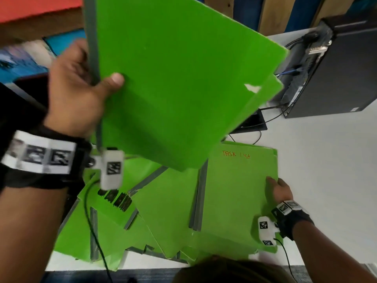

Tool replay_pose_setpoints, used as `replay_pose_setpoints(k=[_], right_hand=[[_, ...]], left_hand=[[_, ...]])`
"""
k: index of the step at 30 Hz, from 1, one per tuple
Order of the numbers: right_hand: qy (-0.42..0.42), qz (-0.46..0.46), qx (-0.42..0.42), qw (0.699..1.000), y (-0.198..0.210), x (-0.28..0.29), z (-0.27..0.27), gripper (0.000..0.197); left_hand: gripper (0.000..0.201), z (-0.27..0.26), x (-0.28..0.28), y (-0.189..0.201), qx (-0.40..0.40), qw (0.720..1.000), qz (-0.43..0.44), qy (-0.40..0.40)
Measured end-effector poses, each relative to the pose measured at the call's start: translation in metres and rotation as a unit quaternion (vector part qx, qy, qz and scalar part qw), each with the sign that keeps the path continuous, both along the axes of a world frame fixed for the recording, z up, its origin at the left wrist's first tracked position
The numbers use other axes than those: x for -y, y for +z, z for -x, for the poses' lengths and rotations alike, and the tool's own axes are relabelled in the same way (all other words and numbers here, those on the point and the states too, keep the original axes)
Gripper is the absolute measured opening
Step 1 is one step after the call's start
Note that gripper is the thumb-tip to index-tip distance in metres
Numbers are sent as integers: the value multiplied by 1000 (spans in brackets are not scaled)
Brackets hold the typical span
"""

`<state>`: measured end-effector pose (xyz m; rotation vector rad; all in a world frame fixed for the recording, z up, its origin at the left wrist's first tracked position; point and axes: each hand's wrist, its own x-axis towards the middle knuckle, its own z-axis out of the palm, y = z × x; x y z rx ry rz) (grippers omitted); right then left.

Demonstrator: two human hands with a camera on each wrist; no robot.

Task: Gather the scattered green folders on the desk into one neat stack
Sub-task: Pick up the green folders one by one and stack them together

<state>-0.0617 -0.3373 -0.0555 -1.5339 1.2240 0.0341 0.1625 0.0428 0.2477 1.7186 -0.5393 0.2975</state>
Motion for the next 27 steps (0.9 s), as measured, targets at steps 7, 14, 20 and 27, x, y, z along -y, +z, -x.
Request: replay_pose_setpoints(k=[7,14,20,27], right_hand=[[14,-9,19,1000,-1,1,2,46],[90,28,5,996,-47,19,13,29],[89,18,20,996,-8,9,9,33],[82,24,26,996,-20,12,8,33]], left_hand=[[42,52,99,-5,-67,989,78,-103],[59,63,121,-115,-294,951,21,-97],[45,46,86,-167,-385,902,-155,-118],[30,40,8,-225,-584,777,-231,45]])
